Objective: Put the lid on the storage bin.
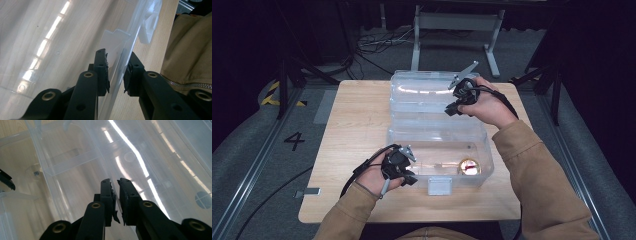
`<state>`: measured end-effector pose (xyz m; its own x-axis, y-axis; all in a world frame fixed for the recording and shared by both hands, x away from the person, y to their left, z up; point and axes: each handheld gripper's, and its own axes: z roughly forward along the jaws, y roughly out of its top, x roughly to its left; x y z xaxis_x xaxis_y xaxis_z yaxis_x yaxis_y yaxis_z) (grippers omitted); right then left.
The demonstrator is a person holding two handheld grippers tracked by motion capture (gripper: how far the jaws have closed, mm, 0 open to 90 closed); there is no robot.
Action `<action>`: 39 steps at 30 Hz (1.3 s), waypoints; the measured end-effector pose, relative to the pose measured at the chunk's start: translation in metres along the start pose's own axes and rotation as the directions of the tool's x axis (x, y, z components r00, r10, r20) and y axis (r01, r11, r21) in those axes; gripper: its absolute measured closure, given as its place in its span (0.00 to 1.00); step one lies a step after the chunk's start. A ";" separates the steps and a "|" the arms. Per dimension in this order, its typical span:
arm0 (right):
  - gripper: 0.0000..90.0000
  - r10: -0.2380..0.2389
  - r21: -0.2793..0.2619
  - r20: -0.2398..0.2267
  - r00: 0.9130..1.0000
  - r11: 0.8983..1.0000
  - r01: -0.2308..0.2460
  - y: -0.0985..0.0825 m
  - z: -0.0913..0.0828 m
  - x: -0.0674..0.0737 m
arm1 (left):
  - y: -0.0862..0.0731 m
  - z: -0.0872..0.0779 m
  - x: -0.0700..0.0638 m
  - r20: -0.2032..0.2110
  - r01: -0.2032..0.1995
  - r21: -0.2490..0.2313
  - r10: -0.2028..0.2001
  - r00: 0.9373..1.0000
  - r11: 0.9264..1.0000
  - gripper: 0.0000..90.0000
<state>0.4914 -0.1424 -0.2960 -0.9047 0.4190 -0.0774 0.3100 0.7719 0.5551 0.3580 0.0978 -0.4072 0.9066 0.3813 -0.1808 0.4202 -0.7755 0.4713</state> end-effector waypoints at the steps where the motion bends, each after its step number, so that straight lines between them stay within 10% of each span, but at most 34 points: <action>1: 0.91 0.002 -0.001 -0.003 1.000 1.000 -0.002 0.000 0.000 0.001 | 0.000 0.000 0.000 0.000 0.000 0.000 0.000 1.000 1.000 0.84; 39: 0.93 -0.078 0.000 -0.007 0.997 0.997 0.078 -0.008 -0.017 0.031 | 0.000 0.000 0.001 0.005 -0.002 0.004 0.002 1.000 1.000 0.84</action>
<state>0.4559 -0.1434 -0.2885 -0.9281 0.3543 -0.1142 0.2388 0.8021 0.5474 0.3588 0.0981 -0.4070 0.9077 0.3772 -0.1840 0.4183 -0.7782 0.4685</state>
